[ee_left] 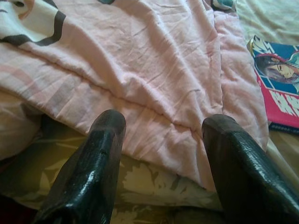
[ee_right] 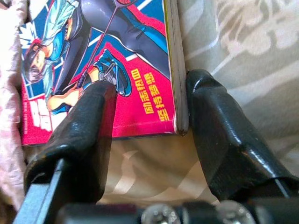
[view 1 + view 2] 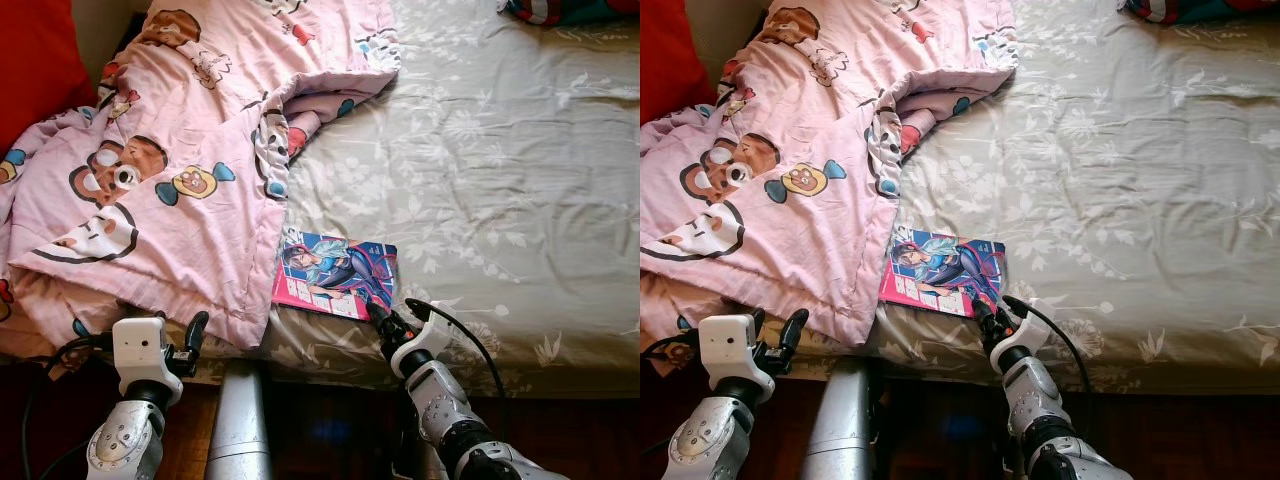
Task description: Clean up the room
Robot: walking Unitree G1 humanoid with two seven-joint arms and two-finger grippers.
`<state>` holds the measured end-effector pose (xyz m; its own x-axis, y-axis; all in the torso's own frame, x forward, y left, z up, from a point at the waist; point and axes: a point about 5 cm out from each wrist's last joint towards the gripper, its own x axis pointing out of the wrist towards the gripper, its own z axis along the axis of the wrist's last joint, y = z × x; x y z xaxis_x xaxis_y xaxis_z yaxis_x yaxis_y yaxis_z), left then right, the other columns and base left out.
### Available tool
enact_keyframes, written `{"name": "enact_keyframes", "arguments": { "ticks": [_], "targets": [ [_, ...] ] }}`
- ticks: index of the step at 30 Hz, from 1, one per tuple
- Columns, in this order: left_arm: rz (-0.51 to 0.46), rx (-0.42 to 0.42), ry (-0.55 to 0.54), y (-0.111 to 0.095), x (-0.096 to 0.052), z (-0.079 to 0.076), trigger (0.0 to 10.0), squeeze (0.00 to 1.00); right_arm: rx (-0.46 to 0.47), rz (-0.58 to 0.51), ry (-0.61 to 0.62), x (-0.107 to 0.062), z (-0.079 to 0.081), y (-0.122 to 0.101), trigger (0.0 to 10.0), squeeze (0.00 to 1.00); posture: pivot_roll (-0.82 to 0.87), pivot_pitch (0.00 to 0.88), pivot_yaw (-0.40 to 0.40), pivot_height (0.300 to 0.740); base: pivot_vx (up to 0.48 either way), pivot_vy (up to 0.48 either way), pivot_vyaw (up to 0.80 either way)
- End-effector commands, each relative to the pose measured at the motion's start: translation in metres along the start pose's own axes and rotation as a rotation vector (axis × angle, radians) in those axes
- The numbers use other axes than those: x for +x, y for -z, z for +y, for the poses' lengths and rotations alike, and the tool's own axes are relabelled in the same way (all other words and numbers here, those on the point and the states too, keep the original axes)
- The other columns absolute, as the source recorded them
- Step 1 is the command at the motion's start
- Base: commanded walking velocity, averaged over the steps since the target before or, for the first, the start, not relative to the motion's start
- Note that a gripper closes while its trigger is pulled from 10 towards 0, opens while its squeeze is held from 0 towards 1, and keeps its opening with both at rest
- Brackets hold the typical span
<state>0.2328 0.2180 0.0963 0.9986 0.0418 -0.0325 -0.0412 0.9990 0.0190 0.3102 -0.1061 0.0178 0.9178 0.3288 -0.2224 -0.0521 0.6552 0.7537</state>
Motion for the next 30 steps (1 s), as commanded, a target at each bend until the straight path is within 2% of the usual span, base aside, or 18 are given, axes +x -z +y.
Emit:
{"name": "enact_keyframes", "arguments": {
  "ticks": [1, 6, 8, 17, 30],
  "targets": [
    [0.029, 0.019, 0.001, 0.003, -0.005, 0.003, 10.0, 0.0, 0.081, 0.054, 0.017, -0.008, -0.006, 0.02, 10.0, 0.0, 0.26, 0.349, 0.024, 0.571, 0.0, 0.0, 0.0],
    [0.032, 0.02, 0.003, 0.003, -0.006, 0.002, 10.0, 0.0, 0.127, 0.04, 0.041, -0.011, -0.012, 0.021, 10.0, 0.0, 0.27, 0.349, 0.025, 0.571, 0.0, 0.0, 0.0],
    [0.034, 0.022, 0.007, 0.003, -0.006, 0.002, 10.0, 0.0, 0.204, 0.028, 0.032, -0.013, -0.014, 0.022, 10.0, 0.0, 0.27, 0.349, 0.028, 0.571, 0.0, 0.0, 0.0],
    [0.037, 0.028, 0.01, 0.002, -0.008, 0.002, 10.0, 0.0, 0.267, 0.026, 0.062, -0.017, -0.018, 0.026, 10.0, 0.0, 0.28, 0.354, 0.035, 0.571, 0.0, 0.0, 0.0],
    [0.05, 0.045, 0.018, 0.002, -0.011, 0.003, 10.0, 0.0, 0.274, 0.068, -0.029, -0.013, -0.006, 0.032, 10.0, 0.0, 0.29, 0.358, 0.04, 0.571, 0.0, 0.0, 0.0]
  ]
}}
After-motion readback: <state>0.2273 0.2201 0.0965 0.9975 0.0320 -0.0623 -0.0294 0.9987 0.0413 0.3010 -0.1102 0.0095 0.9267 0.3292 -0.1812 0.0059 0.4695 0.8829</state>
